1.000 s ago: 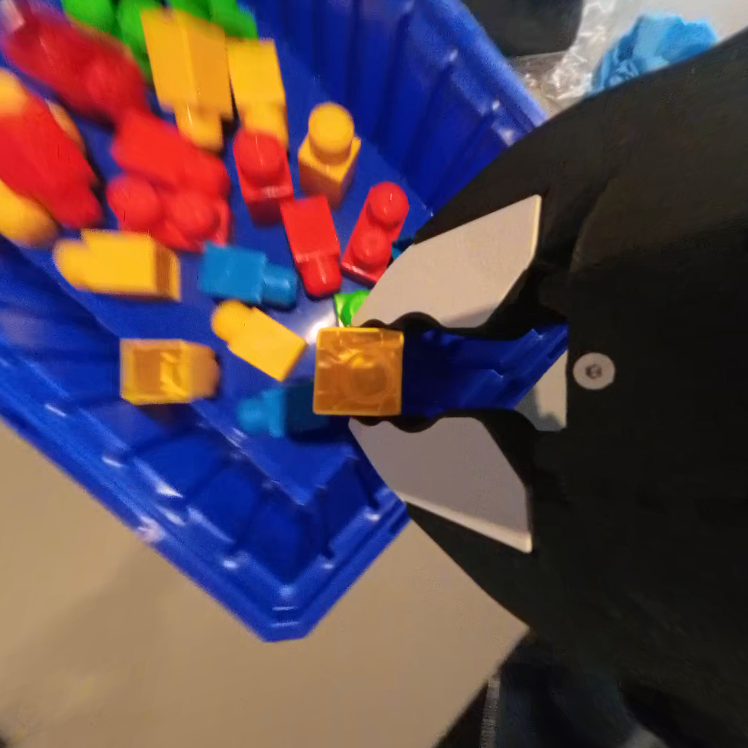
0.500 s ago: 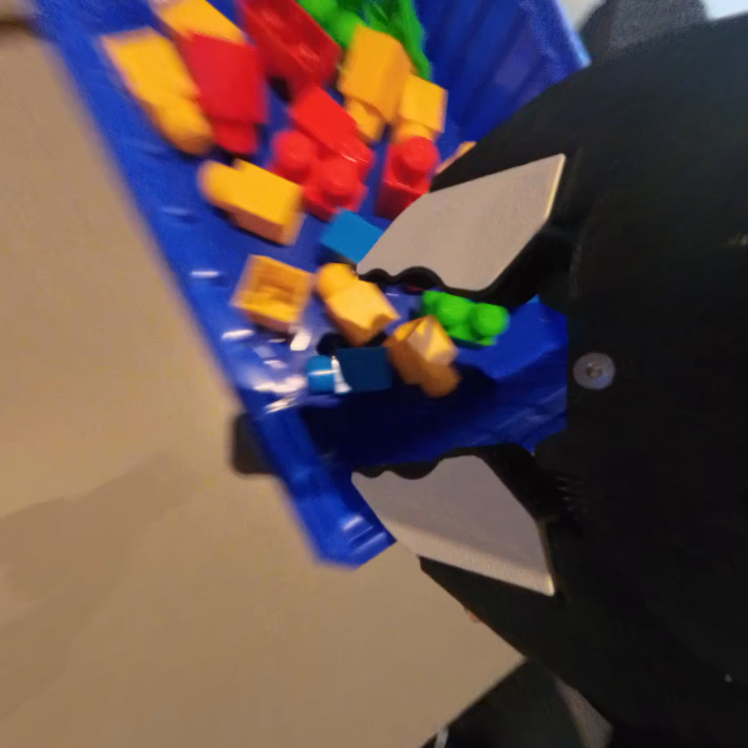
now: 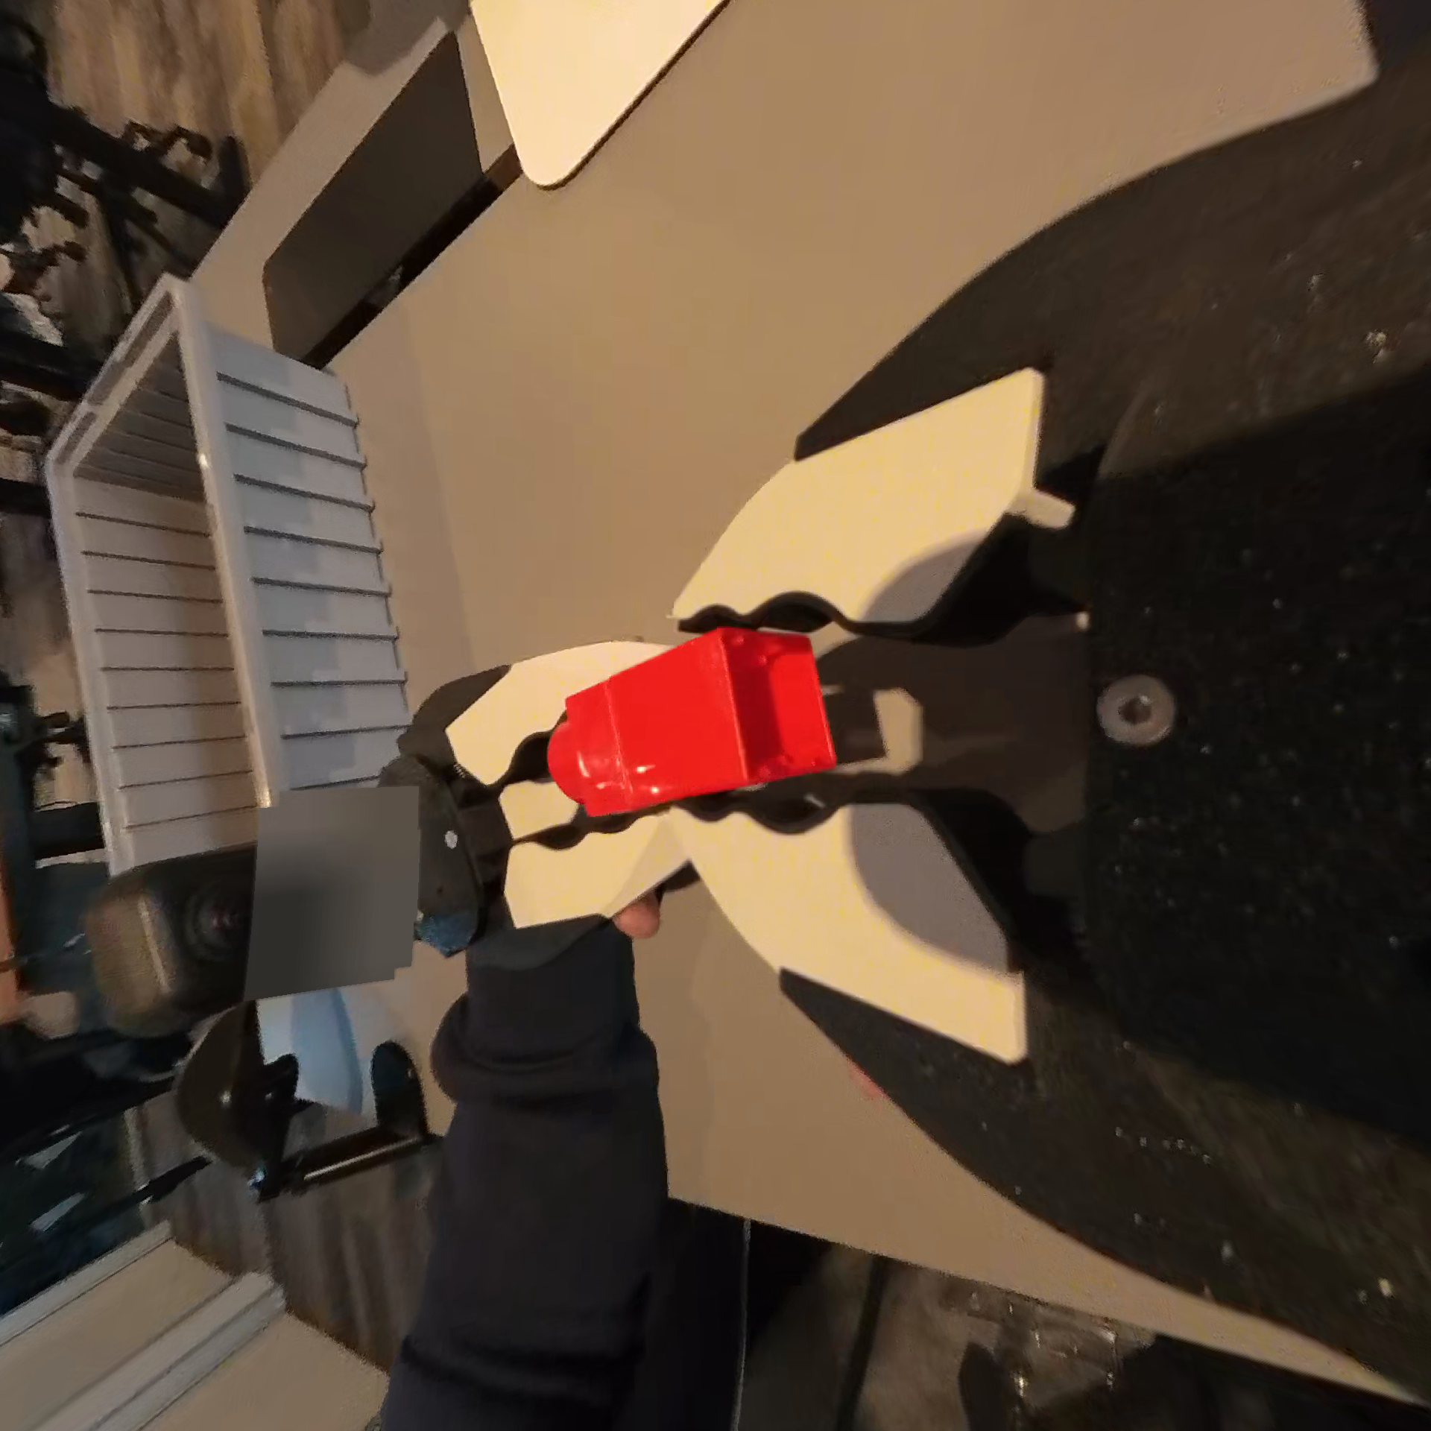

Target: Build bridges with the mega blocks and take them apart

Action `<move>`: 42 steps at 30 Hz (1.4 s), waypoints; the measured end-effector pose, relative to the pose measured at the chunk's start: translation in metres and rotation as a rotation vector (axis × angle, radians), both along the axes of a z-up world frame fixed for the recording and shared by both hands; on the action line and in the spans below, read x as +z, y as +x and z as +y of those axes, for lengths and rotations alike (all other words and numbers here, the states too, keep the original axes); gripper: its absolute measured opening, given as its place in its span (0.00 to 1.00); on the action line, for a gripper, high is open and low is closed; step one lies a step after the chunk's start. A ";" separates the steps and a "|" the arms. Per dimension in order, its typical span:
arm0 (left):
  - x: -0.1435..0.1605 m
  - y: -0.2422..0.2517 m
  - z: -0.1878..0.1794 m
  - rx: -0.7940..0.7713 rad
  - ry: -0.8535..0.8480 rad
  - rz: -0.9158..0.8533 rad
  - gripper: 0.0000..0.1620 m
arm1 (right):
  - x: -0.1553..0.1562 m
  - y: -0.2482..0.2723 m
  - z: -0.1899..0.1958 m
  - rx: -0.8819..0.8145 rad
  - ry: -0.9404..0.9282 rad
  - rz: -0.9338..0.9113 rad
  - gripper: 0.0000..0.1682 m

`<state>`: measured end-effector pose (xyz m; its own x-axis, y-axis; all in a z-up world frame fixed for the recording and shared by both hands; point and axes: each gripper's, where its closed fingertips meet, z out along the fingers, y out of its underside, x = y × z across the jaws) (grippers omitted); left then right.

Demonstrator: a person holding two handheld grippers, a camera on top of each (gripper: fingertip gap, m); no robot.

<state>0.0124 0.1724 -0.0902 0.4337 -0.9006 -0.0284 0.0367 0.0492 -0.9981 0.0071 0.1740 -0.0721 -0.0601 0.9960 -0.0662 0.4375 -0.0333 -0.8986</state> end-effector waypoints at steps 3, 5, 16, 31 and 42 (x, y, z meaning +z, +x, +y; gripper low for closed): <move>-0.006 0.005 0.000 -0.029 -0.057 0.010 0.22 | -0.005 0.005 0.000 0.017 0.024 -0.026 0.23; -0.009 0.009 -0.002 -0.068 -0.116 0.002 0.22 | -0.007 0.008 -0.001 0.030 0.095 -0.053 0.22; 0.001 -0.005 0.001 -0.115 -0.290 -0.186 0.21 | 0.037 0.040 0.025 -0.121 0.567 -0.045 0.22; -0.006 0.001 0.006 -0.067 -0.278 -0.123 0.21 | -0.013 0.228 0.181 -0.755 0.146 -0.342 0.22; -0.005 0.002 0.006 -0.060 -0.263 -0.115 0.21 | -0.045 0.222 0.190 -0.782 0.063 -0.415 0.44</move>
<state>0.0142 0.1781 -0.0957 0.3660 -0.8948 0.2556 0.1457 -0.2162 -0.9654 0.2292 0.3636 -0.1175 0.6559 0.7444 0.1255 0.6016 -0.4150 -0.6825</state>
